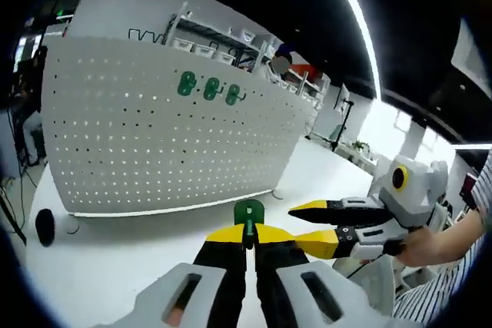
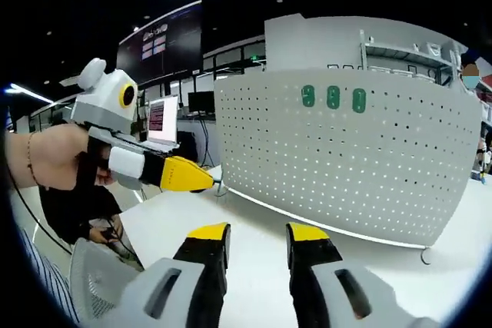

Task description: Insert the hook assembly into the mounting plate slot until the hook locks in place.

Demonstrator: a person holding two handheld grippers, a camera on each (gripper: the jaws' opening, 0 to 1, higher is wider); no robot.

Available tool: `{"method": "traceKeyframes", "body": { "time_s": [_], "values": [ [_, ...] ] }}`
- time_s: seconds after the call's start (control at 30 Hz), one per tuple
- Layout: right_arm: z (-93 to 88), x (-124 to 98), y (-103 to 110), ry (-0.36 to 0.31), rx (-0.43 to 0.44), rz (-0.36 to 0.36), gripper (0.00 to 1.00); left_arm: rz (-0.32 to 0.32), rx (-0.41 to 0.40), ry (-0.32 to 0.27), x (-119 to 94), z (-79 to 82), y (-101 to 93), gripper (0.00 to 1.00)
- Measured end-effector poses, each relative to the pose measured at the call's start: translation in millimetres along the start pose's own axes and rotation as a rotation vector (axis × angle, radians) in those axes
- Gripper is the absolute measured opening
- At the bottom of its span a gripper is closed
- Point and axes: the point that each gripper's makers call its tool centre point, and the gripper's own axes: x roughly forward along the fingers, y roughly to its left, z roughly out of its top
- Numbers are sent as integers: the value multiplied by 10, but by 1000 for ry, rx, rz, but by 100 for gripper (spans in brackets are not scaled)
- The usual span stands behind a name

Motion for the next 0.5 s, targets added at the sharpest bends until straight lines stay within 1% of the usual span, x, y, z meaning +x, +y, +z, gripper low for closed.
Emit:
{"method": "traceKeyframes", "body": {
  "time_s": [0.17, 0.3, 0.4, 0.5],
  "values": [
    [-73, -125, -84, 5, -20, -17, 34, 45, -16, -19, -50, 9, 8, 1],
    [-176, -226, -166, 33, -78, -52, 38, 93, -20, -46, -89, 31, 49, 1],
    [-243, -290, -189, 48, -91, -60, 42, 132, -30, -70, -125, 57, 94, 1],
    [-339, -363, -227, 71, -134, -78, 45, 177, -25, -90, -152, 85, 164, 1]
  ]
}}
